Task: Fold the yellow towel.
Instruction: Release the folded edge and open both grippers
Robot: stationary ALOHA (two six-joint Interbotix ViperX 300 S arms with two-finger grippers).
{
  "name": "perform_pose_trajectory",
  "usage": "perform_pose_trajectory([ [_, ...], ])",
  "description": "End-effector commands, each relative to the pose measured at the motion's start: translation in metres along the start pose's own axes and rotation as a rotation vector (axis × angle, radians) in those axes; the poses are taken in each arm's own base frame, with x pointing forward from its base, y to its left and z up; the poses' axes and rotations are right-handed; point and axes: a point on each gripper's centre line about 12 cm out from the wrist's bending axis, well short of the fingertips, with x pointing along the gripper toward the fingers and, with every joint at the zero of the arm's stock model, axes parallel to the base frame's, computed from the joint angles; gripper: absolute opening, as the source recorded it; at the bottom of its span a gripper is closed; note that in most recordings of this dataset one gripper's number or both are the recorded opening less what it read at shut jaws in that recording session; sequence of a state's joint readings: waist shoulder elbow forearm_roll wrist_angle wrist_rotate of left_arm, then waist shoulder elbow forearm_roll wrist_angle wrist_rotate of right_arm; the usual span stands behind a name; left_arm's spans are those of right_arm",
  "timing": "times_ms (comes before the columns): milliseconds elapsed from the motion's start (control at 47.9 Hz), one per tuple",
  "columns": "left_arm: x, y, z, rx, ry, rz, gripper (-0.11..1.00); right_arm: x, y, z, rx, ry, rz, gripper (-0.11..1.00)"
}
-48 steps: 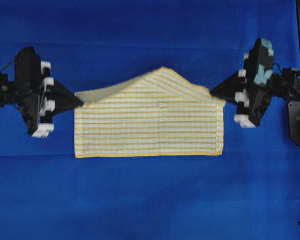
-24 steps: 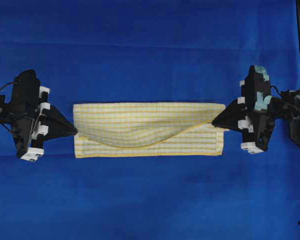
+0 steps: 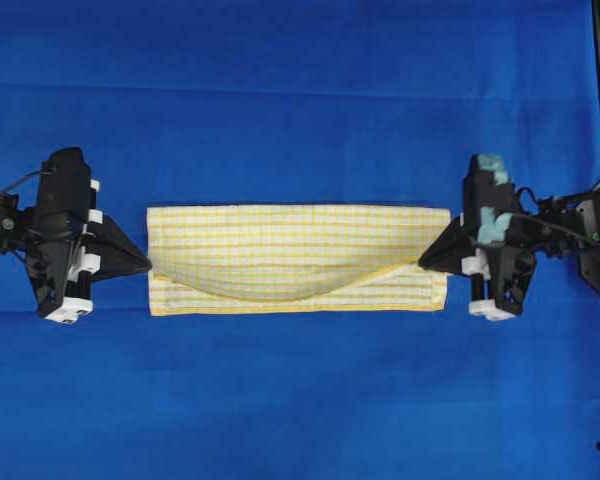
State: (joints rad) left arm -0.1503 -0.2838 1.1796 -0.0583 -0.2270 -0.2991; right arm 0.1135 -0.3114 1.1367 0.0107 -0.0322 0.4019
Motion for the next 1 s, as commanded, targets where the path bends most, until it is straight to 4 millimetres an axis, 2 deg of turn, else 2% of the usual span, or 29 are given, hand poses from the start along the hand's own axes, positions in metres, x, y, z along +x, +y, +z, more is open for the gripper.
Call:
perform_pose_trajectory([
  [0, 0.005, -0.001, 0.001, 0.002, 0.008, 0.001, 0.0, 0.003, 0.007, 0.005, -0.01, -0.01, 0.018, 0.03],
  [376, 0.01, -0.004, 0.0, 0.012, 0.024, -0.003, 0.0, 0.011, 0.013, 0.002, -0.02, 0.018, 0.025, 0.04],
  [459, 0.011, -0.005, 0.002, 0.01, 0.018, -0.005, 0.0, 0.011, 0.014, 0.003, -0.02, 0.016, 0.025, 0.1],
  [522, 0.011, -0.006, 0.004, 0.01, 0.012, -0.007, 0.0, 0.011, 0.014, 0.003, -0.021, 0.018, 0.026, 0.19],
  [731, 0.005, -0.007, 0.008, 0.007, -0.008, -0.014, 0.03, 0.008, 0.015, 0.005, -0.021, 0.008, 0.03, 0.74],
  [773, 0.004, -0.007, 0.009, 0.008, -0.011, -0.016, 0.09, 0.007, 0.015, 0.005, -0.021, 0.007, 0.031, 0.81],
  [814, 0.002, -0.007, 0.009, 0.01, -0.01, -0.016, 0.19, 0.006, 0.016, 0.006, -0.022, 0.003, 0.033, 0.83],
  [981, -0.003, -0.005, 0.015, 0.02, -0.013, -0.006, 0.7, -0.003, 0.014, 0.013, -0.017, -0.017, 0.03, 0.77],
])
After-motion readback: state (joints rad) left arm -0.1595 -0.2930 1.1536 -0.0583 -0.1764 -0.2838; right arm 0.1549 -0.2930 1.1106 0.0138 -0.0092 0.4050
